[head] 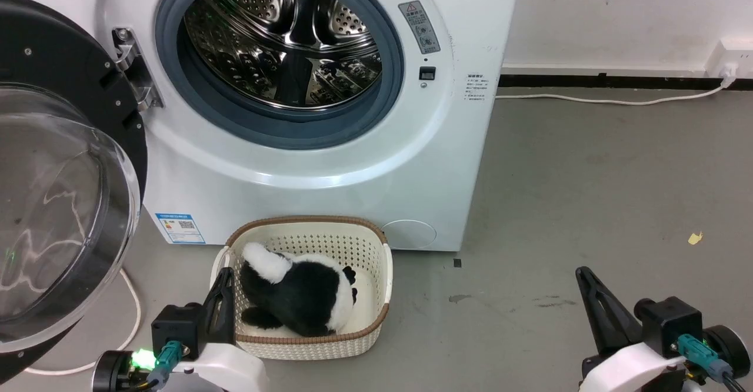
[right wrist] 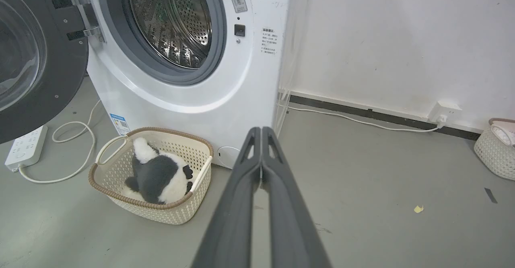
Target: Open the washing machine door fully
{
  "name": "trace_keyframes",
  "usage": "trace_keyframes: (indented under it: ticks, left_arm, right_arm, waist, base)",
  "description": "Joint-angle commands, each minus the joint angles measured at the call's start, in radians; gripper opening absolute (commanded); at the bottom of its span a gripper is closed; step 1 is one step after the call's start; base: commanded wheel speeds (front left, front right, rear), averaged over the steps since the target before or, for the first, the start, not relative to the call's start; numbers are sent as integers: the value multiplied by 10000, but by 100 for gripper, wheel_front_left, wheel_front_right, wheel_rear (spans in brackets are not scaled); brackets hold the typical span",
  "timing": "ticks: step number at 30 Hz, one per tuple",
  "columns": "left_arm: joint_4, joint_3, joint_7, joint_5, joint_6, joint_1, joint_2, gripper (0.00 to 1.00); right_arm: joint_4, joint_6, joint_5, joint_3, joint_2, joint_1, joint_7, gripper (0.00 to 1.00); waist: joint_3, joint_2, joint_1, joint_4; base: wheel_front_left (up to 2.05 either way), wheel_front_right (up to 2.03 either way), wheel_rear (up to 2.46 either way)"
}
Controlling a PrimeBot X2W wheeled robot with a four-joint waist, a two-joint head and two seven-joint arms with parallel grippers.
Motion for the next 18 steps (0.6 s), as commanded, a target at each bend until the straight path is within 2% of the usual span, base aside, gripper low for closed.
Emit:
trace_keyframes:
  ticks: [1, 18]
  left_arm:
    - [-59, 49, 39, 97, -50, -144, -71, 0]
    - [-114, 185, 197, 271, -179, -158, -145, 0]
  right_arm:
    - [30, 7, -21, 37, 48, -211, 30, 0]
    - [37, 8, -22, 103, 51, -257, 189, 0]
  waist:
    - [-1, -1, 0, -2]
    - [-8, -1, 0, -24]
  base:
    - [0, 0, 0]
    - [0, 0, 0]
